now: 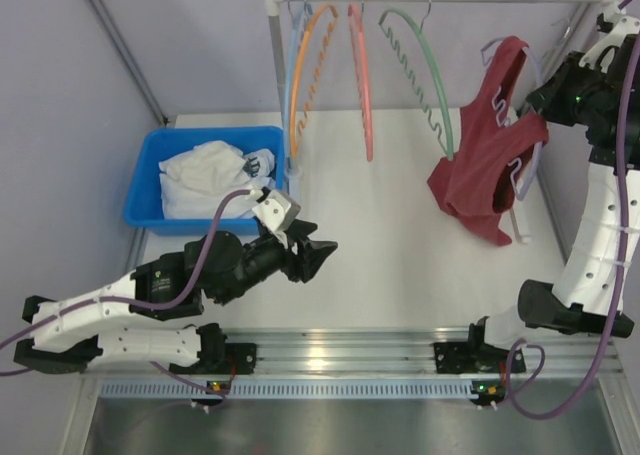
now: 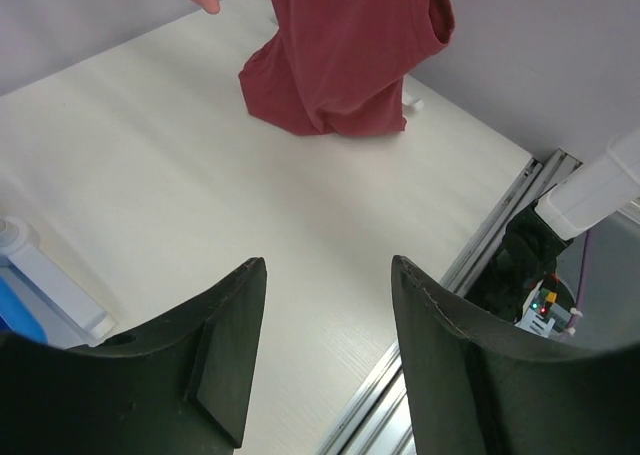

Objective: Place the tank top on the hanger

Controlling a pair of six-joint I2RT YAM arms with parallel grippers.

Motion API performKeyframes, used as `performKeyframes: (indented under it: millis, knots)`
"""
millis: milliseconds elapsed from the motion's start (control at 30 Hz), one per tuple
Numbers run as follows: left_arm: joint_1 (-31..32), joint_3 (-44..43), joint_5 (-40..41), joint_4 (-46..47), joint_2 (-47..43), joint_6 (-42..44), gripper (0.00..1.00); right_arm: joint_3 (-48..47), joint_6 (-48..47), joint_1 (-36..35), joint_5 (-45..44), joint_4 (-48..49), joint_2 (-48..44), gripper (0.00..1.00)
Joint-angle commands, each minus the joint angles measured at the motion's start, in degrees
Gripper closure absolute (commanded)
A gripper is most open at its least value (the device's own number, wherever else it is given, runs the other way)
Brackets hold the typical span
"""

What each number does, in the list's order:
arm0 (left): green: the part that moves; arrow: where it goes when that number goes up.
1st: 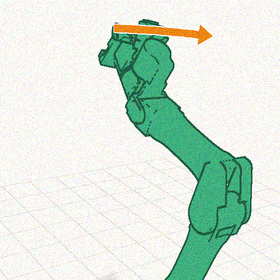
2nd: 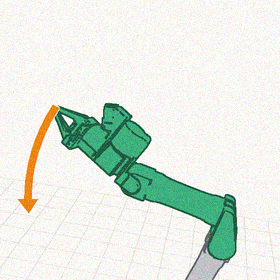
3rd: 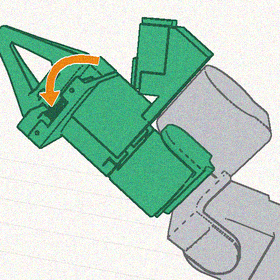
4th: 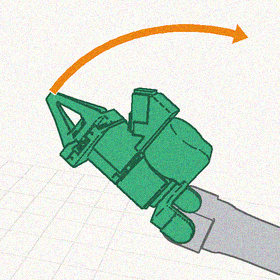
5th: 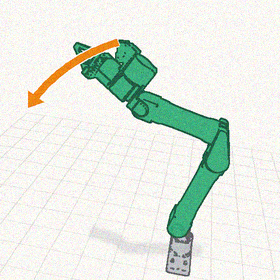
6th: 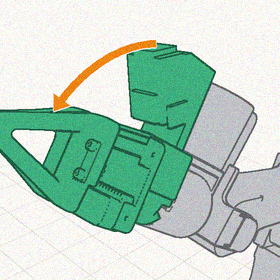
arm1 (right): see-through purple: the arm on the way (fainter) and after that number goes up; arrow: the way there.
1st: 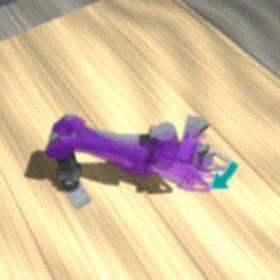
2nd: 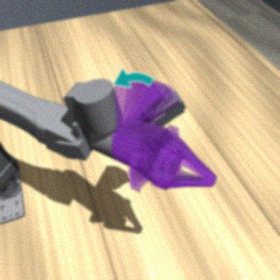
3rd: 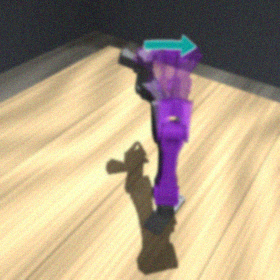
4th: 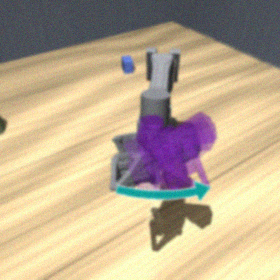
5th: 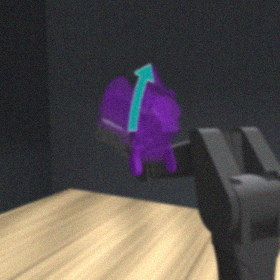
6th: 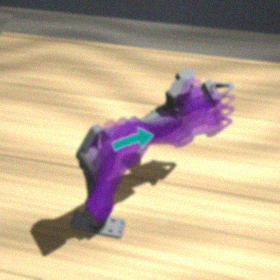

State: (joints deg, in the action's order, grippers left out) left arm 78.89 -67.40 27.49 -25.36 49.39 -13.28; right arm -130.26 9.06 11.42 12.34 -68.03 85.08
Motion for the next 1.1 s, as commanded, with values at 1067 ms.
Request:
performKeyframes:
  millis: [1067]
  knots:
    - [-1.5, -1.1, -1.6, 2.2, 5.2, 1.9, 0.40, -6.7, -2.4, 1.9, -3.1, 16.6, 2.9, 1.00]
